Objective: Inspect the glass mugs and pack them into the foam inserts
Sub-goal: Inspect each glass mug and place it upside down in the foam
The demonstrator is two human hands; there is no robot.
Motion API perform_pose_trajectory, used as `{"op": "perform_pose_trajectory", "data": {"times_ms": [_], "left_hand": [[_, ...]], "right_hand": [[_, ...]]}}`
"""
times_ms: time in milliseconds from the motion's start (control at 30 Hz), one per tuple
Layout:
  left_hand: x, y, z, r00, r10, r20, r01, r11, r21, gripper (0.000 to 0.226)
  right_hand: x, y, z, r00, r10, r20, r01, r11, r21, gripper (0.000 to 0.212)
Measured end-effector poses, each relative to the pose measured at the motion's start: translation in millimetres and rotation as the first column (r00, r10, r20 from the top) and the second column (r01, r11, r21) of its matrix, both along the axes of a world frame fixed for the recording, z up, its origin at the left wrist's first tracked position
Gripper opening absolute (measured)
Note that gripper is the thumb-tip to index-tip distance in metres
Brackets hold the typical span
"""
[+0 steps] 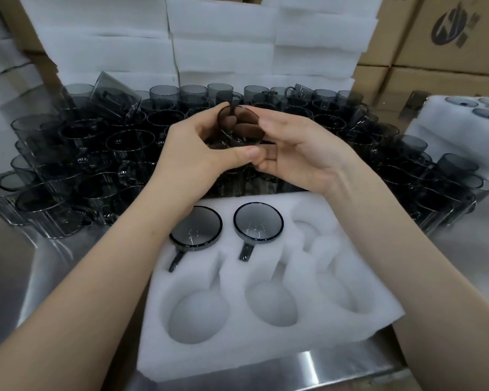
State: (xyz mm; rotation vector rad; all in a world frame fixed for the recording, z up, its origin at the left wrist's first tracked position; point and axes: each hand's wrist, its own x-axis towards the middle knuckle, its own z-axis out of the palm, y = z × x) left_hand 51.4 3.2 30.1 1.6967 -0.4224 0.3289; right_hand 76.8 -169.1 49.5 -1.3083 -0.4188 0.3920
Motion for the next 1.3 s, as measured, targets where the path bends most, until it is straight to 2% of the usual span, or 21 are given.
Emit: {"op": "perform_pose_trajectory", "data": {"times_ms": [67,133,233,333,433,567,633,733,800,867,967,1033,1133,1233,1300], "left_hand": [[0,2,-1,0.999,-0.047,-0.016,0.046,0.998,-0.045,0.040],[1,3,-2,0.998,-0.060,-0.031,0.058,0.997,-0.040,0.040],[2,0,-3,0.999,-0.015,-0.041,0.018,0.998,0.060,0.047],[0,-6,-1,0.997,0.047,-0.057,-0.035,0.980,0.198,0.070],[-4,-10,0,0.993,0.119,-0.020,-0.108,0.952,0.286,0.083],[-8,-13,1,0.996,0.084,0.037,-0.091,0.946,0.312,0.065],[-9,-13,1,0.996,0.077,0.042,-0.085,0.958,0.272,0.061],[-9,-12,1,0.997,0.064,0.038,-0.069,0.985,0.160,0.053],[-10,-11,3,0.996,0.078,0.041,-0.080,0.995,0.057,0.049],[-10,-9,2,1.000,0.016,0.019,-0.014,0.993,-0.119,0.046],[-9,-7,3,0.997,-0.080,-0.021,0.072,0.963,-0.261,0.043],[-7,-7,2,0.995,-0.092,-0.036,0.078,0.957,-0.280,0.048],[-6,-7,0,0.998,-0.040,-0.040,0.029,0.969,-0.246,0.051],[-5,-7,-1,0.999,-0.003,-0.040,-0.002,0.992,-0.127,0.058],[-6,-7,-2,1.000,0.018,-0.024,-0.018,1.000,-0.019,0.066]], "right_hand": [[-1,-2,-2,0.997,0.053,0.054,-0.052,0.998,-0.017,0.047],[-1,-2,-3,0.994,0.017,0.109,-0.010,0.997,-0.072,0.048],[-3,2,-4,0.969,-0.109,0.223,0.159,0.962,-0.221,0.043],[-7,10,-5,0.889,-0.213,0.406,0.374,0.850,-0.371,0.045],[-8,18,-4,0.824,-0.308,0.475,0.506,0.777,-0.374,0.043],[-3,17,-6,0.758,-0.448,0.474,0.613,0.737,-0.283,0.036],[-1,15,-5,0.799,-0.478,0.365,0.572,0.791,-0.217,0.034],[0,13,-3,0.888,-0.445,0.116,0.456,0.884,-0.099,0.036],[1,9,-3,0.913,-0.405,0.055,0.409,0.907,-0.102,0.036],[2,6,-4,0.969,-0.248,-0.016,0.245,0.962,-0.119,0.043],[1,3,-6,0.991,0.065,-0.119,-0.063,0.998,0.014,0.048],[2,1,-6,0.992,0.095,-0.077,-0.090,0.994,0.069,0.039],[3,-2,-8,0.997,-0.015,0.081,0.014,1.000,0.016,0.033],[2,2,-9,0.969,-0.099,0.226,0.103,0.995,-0.007,0.035],[1,4,-8,0.917,-0.131,0.378,0.172,0.982,-0.078,0.040]]}}
